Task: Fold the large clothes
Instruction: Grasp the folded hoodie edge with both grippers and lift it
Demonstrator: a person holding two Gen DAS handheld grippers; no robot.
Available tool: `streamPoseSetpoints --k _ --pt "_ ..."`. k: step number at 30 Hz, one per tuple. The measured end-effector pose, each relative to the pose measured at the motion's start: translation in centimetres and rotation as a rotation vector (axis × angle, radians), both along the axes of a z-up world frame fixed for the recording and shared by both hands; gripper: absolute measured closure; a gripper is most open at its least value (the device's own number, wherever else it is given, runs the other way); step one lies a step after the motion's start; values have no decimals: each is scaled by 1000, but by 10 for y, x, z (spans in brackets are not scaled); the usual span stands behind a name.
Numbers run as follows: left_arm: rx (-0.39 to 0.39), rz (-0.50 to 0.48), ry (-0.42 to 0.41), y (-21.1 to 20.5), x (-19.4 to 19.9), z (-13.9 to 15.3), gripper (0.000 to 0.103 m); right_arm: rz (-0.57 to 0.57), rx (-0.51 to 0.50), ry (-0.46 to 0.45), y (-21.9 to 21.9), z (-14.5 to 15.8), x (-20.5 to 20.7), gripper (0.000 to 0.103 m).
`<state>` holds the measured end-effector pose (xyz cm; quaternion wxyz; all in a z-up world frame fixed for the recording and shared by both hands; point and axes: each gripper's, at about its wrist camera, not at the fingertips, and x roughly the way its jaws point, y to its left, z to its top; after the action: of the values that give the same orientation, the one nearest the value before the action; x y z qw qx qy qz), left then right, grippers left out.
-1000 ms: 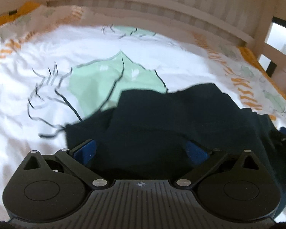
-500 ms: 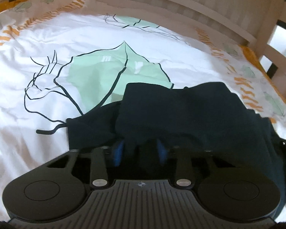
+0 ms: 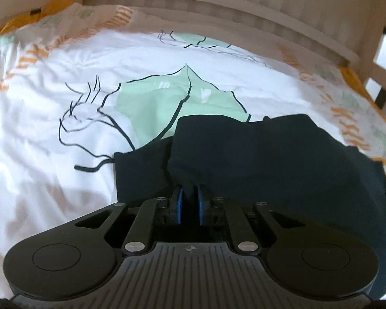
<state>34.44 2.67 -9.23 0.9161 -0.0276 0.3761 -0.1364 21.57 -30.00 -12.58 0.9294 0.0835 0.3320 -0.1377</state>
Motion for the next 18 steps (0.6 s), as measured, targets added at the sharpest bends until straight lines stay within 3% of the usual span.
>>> streamPoseSetpoints --k 4,5,6,7,8,11,18 --pt "-100 3 38 18 0 10 78 -20 104 -51 -14 8 -10 77" --pt "-130 -2 40 23 -3 13 65 -35 127 -69 -19 10 -16 68" --pt "-152 -10 39 28 -6 15 46 -41 145 -87 -22 14 -22 47" --pt "-170 -20 37 34 -12 18 37 -38 169 -110 -26 17 -29 28" --pt "-182 -29 34 38 -17 19 24 -28 196 -133 -30 19 -37 20" --pt "-192 -44 39 49 -30 21 21 -6 233 -142 -37 22 -56 18" --pt "-195 -4 143 63 -36 0 18 3 372 -84 -46 8 -83 13"
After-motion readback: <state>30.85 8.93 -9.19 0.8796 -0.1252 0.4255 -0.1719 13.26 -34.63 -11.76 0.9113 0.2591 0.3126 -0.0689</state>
